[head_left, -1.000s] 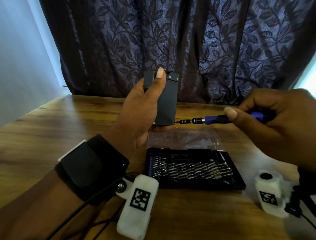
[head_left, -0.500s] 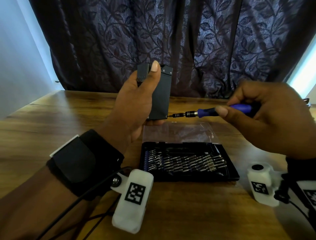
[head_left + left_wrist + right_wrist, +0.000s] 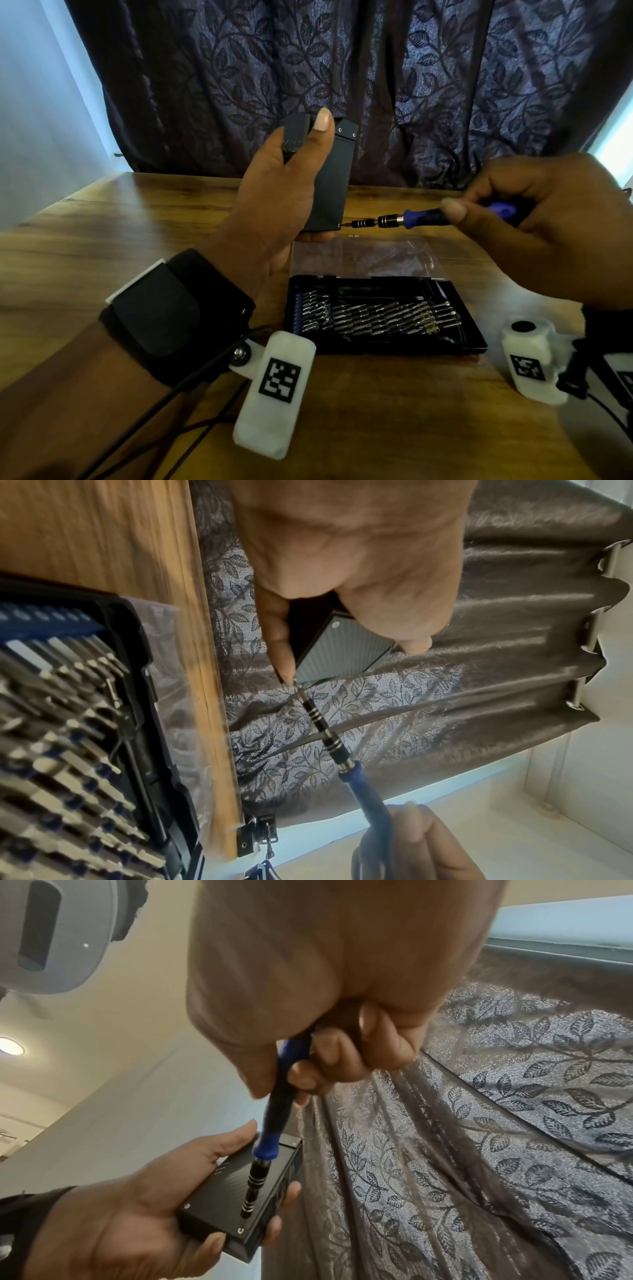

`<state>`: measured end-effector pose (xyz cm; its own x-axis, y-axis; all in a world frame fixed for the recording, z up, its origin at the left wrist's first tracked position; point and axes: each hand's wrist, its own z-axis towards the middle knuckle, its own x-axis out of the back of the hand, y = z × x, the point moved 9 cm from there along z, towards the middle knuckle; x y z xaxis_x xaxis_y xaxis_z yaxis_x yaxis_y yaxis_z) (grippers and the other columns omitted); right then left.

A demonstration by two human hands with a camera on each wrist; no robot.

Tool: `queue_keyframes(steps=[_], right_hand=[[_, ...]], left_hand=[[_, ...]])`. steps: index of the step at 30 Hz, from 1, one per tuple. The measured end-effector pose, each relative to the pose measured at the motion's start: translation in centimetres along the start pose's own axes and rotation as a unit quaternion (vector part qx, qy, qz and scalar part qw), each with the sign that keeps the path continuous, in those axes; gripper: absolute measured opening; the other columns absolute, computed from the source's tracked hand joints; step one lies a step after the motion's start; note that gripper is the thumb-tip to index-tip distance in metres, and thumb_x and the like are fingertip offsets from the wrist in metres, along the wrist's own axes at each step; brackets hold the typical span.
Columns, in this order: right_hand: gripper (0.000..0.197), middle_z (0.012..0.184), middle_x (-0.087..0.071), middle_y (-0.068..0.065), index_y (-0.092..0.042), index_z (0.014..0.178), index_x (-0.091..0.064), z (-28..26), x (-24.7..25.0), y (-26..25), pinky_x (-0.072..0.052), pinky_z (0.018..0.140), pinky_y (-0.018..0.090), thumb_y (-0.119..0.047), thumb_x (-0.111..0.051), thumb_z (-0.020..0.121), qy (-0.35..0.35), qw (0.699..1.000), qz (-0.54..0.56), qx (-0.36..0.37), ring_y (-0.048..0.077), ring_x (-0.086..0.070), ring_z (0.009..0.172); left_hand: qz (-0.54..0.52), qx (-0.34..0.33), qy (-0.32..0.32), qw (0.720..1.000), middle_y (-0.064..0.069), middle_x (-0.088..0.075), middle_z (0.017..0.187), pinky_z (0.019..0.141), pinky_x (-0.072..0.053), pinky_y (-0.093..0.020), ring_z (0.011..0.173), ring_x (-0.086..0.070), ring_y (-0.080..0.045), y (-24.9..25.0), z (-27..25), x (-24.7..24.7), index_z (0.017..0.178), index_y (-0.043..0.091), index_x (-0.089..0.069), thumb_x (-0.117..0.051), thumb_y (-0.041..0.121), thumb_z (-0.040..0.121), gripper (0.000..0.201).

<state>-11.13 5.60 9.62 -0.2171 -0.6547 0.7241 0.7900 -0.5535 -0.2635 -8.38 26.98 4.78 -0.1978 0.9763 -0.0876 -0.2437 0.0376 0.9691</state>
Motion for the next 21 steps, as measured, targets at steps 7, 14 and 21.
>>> queue_keyframes(steps=[7,14,21], right_hand=[[0.023,0.077,-0.063,-0.009,-0.024,0.087,-0.065,-0.11,0.07,0.37,-0.036,0.044,0.014,-0.047,-0.071,0.085,-0.017,0.999,0.022,-0.015,0.016,-0.057,0.055],[0.036,0.053,-0.053,-0.002,-0.018,0.077,-0.070,-0.03,-0.02,0.09,-0.031,0.041,0.011,-0.047,-0.059,0.095,-0.024,1.000,-0.007,-0.003,0.013,-0.055,0.052],[0.025,0.063,-0.061,-0.009,-0.021,0.085,-0.067,-0.07,0.21,0.03,-0.036,0.043,0.014,-0.042,-0.080,0.084,-0.019,1.000,0.006,-0.006,0.011,-0.054,0.052]], left_hand=[[0.001,0.004,-0.005,1.000,-0.004,-0.070,0.108,0.055,-0.058,-0.038,0.088,-0.073,-0.026,0.03,-0.16,-0.19,0.115,0.031,-0.063,-0.053,0.062,0.098,0.036],[-0.007,-0.002,0.000,1.000,-0.001,-0.071,0.106,0.053,-0.058,-0.038,0.084,-0.073,-0.023,0.23,-0.11,-0.07,0.118,0.034,-0.065,-0.054,0.059,0.099,0.032],[-0.010,0.003,-0.003,1.000,-0.001,-0.071,0.103,0.053,-0.058,-0.038,0.080,-0.074,-0.021,0.10,-0.29,-0.33,0.116,0.033,-0.064,-0.053,0.059,0.099,0.033]])
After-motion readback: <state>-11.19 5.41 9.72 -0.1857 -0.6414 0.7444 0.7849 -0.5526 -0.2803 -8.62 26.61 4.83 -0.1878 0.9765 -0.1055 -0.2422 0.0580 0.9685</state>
